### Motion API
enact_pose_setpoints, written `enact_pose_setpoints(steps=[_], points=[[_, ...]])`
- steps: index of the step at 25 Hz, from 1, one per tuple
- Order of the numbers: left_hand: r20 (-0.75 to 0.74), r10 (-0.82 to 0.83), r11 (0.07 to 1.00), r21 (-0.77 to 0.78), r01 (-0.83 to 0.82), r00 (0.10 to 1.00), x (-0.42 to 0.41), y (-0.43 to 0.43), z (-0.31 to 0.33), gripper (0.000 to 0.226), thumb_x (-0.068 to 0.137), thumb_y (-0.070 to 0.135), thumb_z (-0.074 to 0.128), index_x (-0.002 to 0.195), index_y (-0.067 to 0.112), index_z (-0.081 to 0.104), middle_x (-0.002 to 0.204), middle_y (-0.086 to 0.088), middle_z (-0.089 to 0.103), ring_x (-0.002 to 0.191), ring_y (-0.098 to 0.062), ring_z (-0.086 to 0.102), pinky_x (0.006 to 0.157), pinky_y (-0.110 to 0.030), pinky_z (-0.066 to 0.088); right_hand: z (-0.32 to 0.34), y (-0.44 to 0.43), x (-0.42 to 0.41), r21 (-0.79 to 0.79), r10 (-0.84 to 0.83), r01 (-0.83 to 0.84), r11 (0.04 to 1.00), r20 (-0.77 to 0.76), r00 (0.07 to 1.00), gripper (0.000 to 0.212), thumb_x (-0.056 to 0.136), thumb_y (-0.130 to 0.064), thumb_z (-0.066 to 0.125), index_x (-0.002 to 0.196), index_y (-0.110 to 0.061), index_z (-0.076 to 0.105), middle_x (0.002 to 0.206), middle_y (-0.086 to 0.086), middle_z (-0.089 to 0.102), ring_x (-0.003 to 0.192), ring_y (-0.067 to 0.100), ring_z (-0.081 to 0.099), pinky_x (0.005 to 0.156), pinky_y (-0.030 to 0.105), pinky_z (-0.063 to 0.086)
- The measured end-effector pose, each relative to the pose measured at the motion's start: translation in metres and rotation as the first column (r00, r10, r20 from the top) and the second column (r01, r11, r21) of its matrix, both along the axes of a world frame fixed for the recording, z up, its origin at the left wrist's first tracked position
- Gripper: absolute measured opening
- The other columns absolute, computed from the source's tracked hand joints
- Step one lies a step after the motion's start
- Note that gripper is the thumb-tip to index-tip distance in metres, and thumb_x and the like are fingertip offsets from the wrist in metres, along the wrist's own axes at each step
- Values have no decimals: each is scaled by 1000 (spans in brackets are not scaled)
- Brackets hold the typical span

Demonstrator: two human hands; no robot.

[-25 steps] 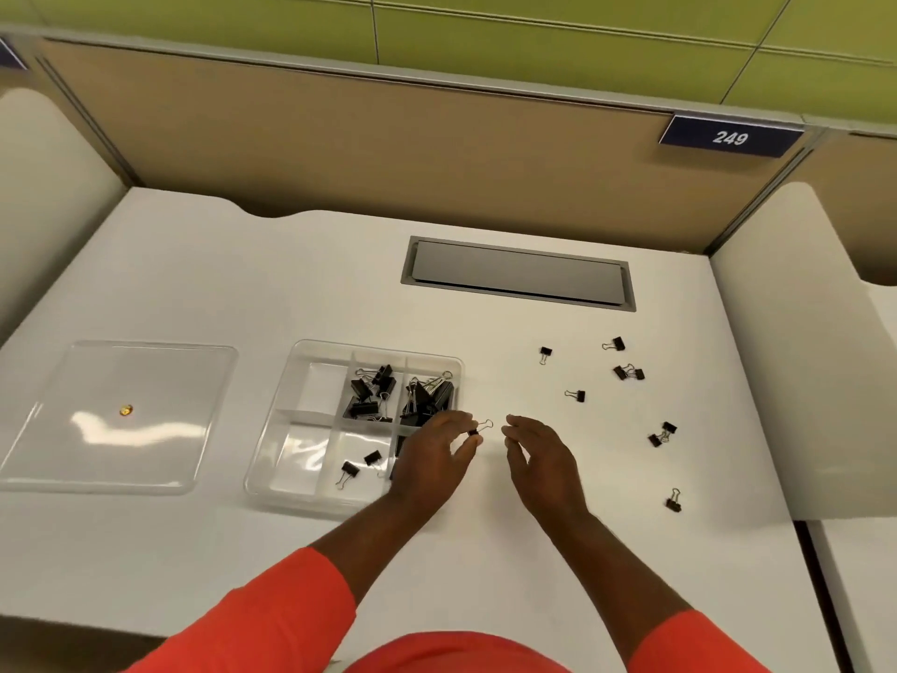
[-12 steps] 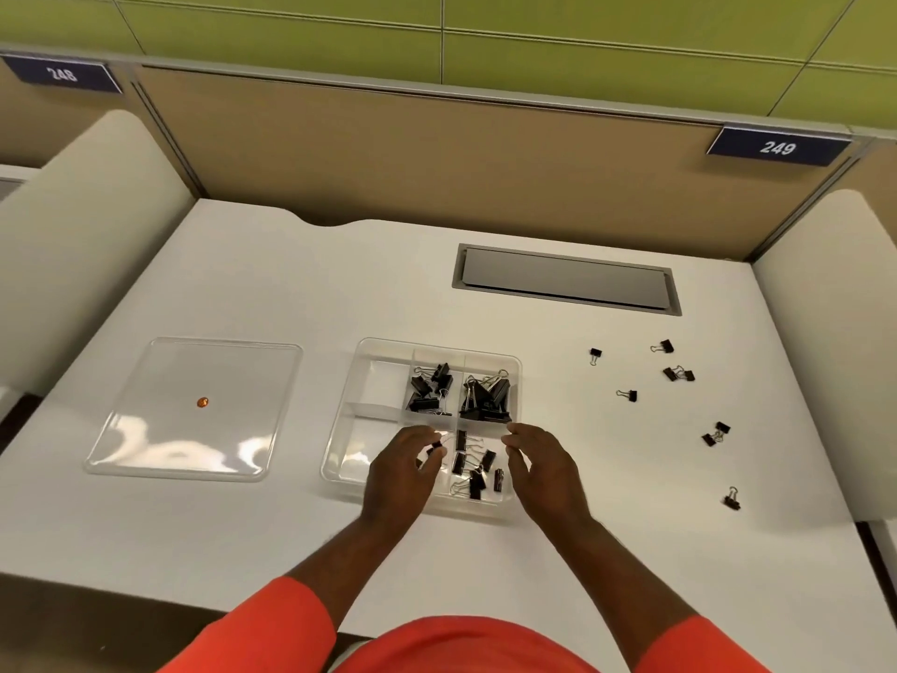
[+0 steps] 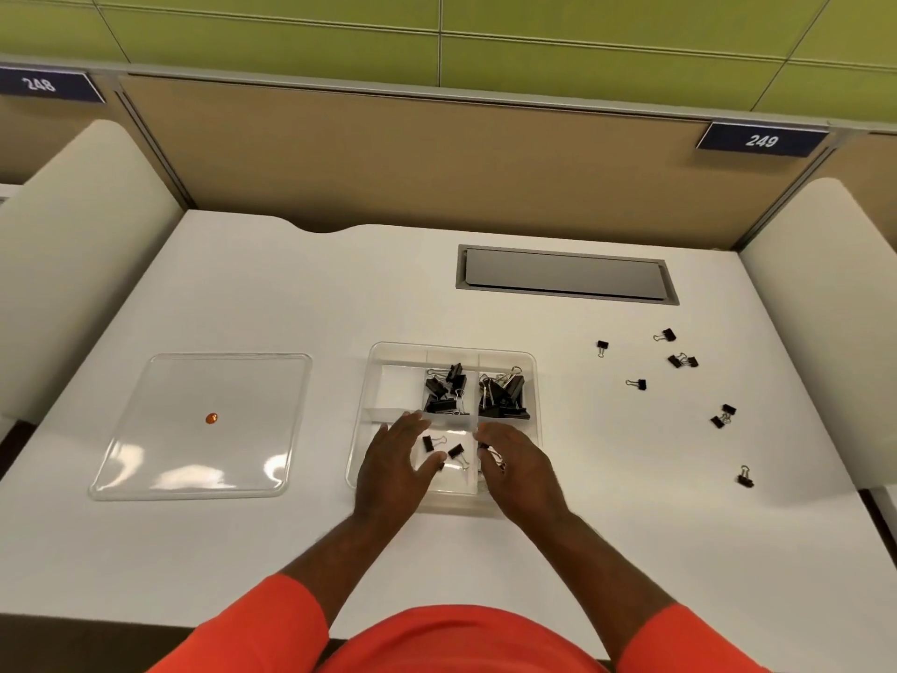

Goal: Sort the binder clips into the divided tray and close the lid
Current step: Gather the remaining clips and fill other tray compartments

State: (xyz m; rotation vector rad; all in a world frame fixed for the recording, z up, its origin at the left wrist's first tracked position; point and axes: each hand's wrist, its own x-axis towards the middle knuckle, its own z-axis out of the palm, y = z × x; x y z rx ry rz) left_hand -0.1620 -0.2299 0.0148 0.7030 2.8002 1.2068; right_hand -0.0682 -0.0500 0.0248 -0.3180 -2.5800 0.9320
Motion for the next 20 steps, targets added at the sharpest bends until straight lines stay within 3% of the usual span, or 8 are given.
enact_pose_setpoints(steps=[3, 6, 11, 16, 20], points=[[-14, -47, 999, -16, 47, 999, -6, -8, -3, 60, 80, 40, 80, 133, 23, 57, 143, 6, 54, 135, -9, 45, 114, -42, 36, 3, -16, -4, -8, 28, -28, 1000, -1, 1000, 29, 90, -10, 70, 118, -17, 71, 121, -1, 70, 113, 11, 63, 96, 28, 53], [-32, -68, 997, -31, 68, 997, -7, -13, -5, 66, 80, 43, 78, 138, 24, 52, 147, 7, 48, 139, -7, 40, 116, -42, 33, 5, -25, -5, 0, 63, -63, 998, 79, 995, 36, 93, -23, 67, 129, -23, 64, 133, -5, 64, 125, 9, 56, 101, 35, 51], [-42, -43, 998, -42, 42, 998, -7, -18, -4, 73, 81, 44, 77, 143, 19, 47, 153, 5, 40, 144, -6, 30, 119, -41, 28, 9, -19, 0, 133, 53, -81, 988, 201, 978, 65, 91, -41, 66, 149, -26, 41, 162, -5, 32, 151, 12, 21, 121, 38, 24], [12, -77, 993, -83, 78, 997, -1, -6, -2, 83, 83, 51, 71, 151, 23, 33, 161, 6, 23, 149, -6, 15, 121, -44, 21, 14, -1, 13, 210, -22, -42, 977, 293, 956, 79, 93, -55, 55, 158, -24, 22, 168, -6, 6, 154, 7, -4, 126, 44, 3], [-22, -134, 985, -116, 131, 991, 7, 20, 4, 88, 84, 56, 68, 154, 23, 25, 163, 5, 15, 151, -10, 8, 122, -47, 16, 19, 23, 31, 235, -64, -17, 972, 333, 941, 85, 94, -63, 45, 161, -23, 10, 169, -5, -4, 153, 8, -12, 125, 47, -3]])
